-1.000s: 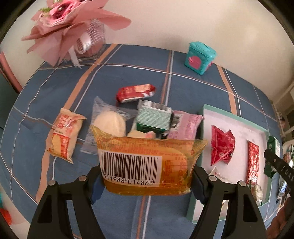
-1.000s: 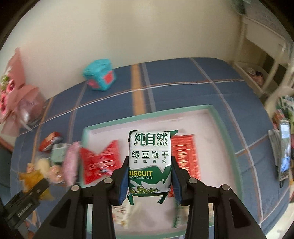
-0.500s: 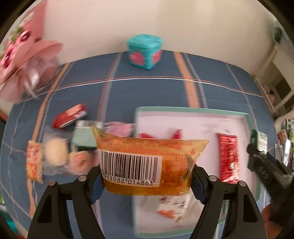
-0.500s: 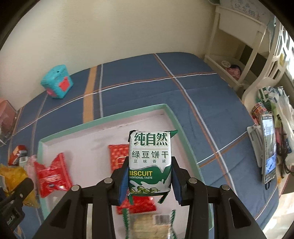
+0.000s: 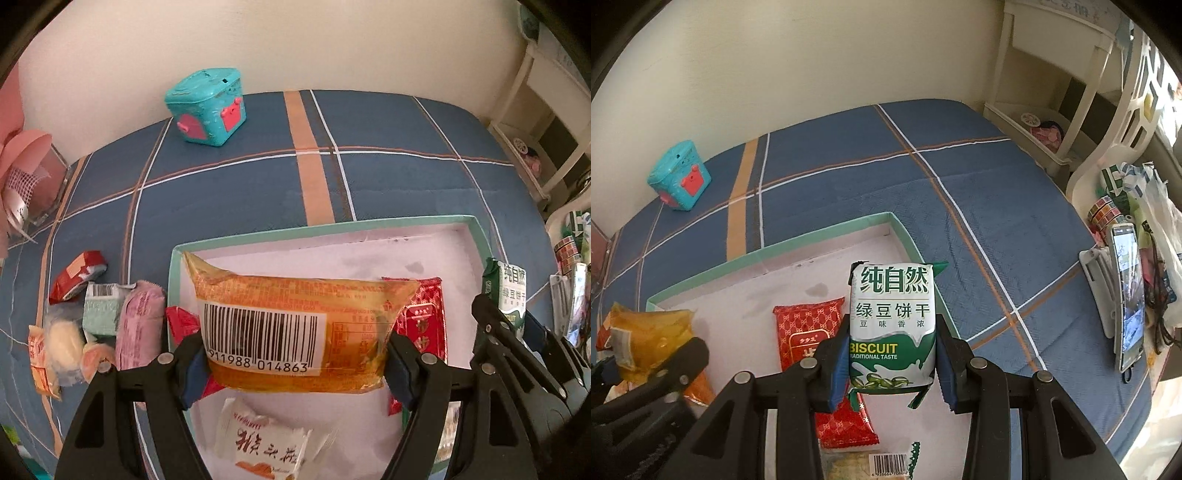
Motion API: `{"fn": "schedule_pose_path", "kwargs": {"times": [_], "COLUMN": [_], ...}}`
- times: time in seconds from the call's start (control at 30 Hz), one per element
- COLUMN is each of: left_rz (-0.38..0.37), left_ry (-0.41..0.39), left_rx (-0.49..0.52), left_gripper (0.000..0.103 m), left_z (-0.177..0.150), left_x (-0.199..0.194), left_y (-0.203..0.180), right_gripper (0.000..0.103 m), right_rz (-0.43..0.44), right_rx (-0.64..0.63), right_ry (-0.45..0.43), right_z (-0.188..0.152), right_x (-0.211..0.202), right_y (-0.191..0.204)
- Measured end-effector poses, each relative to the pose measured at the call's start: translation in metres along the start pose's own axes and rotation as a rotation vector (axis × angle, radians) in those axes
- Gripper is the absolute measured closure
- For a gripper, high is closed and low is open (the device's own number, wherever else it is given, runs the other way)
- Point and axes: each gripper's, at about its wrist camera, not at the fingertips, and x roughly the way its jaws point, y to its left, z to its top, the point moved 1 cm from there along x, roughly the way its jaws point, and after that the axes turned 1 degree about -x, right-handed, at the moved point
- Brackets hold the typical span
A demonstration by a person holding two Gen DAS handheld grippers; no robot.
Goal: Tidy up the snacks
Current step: 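Carry both snacks over the white tray and open both tools to release them, then withdraw both open tools from the tray back toward the snack pile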
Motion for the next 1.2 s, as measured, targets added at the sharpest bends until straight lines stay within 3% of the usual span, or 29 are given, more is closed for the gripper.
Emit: {"fn": "schedule_pose_path", "kwargs": {"times": [0.63,0.83,1.0,1.1,1.2], "left_rz": [-0.053,-0.071,-0.076,-0.081,-0.079], "left_ry": [0.001,-0.027,-0.049,-0.051,-0.070], "left_rx": [-0.057,-0.097,-0.117,-0.140,-0.169], "left_gripper": [0.020,0.012,0.011,0.003,0.002], "left_z": [-0.001,-0.007,-0.009,-0.011,-0.015], "left_x": [-0.002,-0.015,-0.023,-0.027,-0.034], "left_y": [0.002,0.015,0.024,0.031,0.044], "right_gripper": [0.059,0.051,0.040,0.038,0.029], "right_rz": [-0.021,-0.050,-0.058,-0.053,-0.037], "right_rx": [-0.051,-0.090,-0.120,-0.133,-0.153], "right_ry": [-0.016,-0.019,-0.017,-0.017,-0.006], "right_z": [0.006,0.006,0.004,0.002,-0.001], "right_x": [-0.012,-0.024,-0.032,-0.035,-0.037], "right_y": [0.006,0.008,0.010,0.012,0.014]}}
